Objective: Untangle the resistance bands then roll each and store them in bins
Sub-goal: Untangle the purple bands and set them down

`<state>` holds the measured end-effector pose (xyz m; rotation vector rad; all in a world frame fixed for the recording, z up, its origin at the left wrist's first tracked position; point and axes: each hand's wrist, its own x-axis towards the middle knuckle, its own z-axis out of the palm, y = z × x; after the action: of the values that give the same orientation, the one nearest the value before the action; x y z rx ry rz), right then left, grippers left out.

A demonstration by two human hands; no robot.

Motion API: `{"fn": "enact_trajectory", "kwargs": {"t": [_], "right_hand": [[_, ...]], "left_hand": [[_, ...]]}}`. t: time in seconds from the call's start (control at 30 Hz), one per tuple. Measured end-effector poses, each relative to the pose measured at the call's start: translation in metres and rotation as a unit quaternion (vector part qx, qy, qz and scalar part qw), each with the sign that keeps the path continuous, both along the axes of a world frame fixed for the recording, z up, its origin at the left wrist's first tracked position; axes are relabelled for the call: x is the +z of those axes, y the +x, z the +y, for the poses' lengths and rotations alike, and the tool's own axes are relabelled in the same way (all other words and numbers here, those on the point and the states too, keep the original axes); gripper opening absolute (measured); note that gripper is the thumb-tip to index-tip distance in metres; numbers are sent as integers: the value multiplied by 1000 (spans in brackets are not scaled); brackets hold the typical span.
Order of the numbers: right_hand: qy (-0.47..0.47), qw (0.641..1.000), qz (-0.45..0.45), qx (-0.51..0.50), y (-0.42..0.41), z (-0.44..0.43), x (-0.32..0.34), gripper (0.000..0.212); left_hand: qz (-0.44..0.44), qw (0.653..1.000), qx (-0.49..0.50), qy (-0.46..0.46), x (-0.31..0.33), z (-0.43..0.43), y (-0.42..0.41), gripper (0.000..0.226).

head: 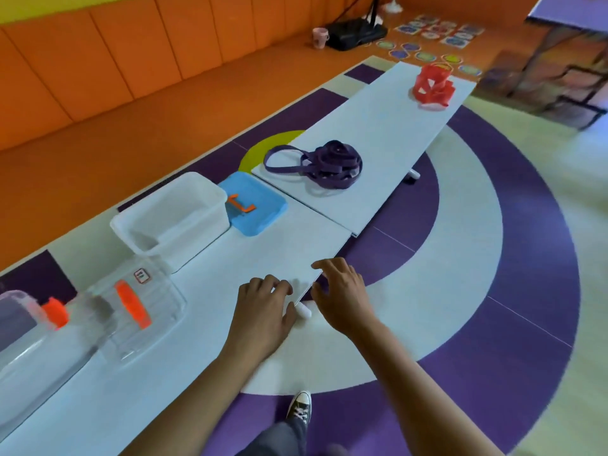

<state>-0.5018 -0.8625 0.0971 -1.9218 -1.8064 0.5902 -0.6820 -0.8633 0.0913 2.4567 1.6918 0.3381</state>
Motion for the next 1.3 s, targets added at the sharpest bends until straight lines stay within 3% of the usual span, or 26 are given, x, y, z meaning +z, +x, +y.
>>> {"fn": "enact_trajectory", "kwargs": {"t": [0.27, 0.57, 0.87, 1.03, 1.17, 1.3], "right_hand": [[-51, 998, 4, -42, 98, 82, -11, 36], [-76, 997, 5, -20, 228, 209, -24, 39], [-104, 991, -16, 83, 320, 328, -40, 36], [-124, 982, -41, 135, 352, 403, -51, 38], [-149, 977, -39, 147, 366, 456, -65, 37], [-174, 970, -48, 161, 376, 505, -75, 36]], "left_hand": [[3, 998, -47, -40, -13, 93, 87, 22], [-11, 998, 2, -56, -39, 208, 200, 18], [-1, 988, 79, -129, -53, 282, 306, 34], [-36, 977, 150, -146, -55, 340, 332, 71], [-68, 971, 196, -116, -76, 400, 335, 33], [-85, 960, 253, -86, -84, 481, 342, 43]]}}
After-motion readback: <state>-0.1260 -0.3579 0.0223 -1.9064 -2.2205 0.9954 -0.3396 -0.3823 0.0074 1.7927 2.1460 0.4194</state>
